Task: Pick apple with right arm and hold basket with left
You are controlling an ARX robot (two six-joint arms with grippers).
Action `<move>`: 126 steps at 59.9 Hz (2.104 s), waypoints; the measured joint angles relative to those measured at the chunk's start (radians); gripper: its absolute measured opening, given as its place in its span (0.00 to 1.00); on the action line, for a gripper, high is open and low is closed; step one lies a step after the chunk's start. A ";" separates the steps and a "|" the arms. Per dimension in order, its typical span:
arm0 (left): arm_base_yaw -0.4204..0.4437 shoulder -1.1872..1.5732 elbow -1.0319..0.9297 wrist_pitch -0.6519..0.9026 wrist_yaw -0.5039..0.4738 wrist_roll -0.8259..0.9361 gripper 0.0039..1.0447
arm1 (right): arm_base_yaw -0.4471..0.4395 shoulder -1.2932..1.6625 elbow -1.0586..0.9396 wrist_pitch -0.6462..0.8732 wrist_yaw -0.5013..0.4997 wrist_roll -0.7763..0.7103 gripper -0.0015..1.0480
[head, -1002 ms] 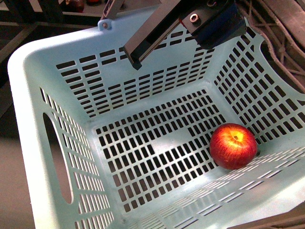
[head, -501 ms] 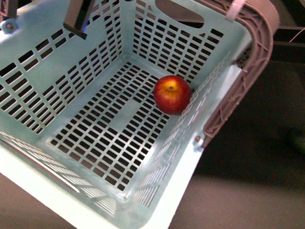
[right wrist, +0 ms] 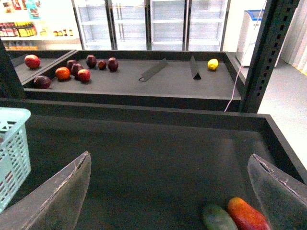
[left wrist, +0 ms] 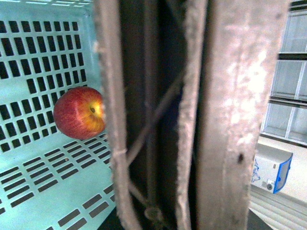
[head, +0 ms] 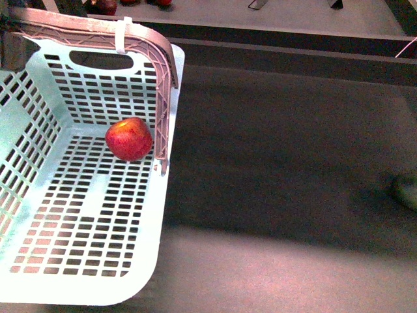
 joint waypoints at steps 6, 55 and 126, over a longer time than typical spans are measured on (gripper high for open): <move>-0.002 0.024 -0.009 0.003 0.022 -0.017 0.15 | 0.000 0.000 0.000 0.000 0.000 0.000 0.92; -0.011 0.082 -0.066 -0.005 0.169 0.082 0.49 | 0.000 0.000 0.000 0.000 0.000 0.000 0.92; -0.101 -0.376 -0.476 0.463 -0.069 0.647 0.72 | 0.000 0.000 0.000 0.000 0.000 0.000 0.92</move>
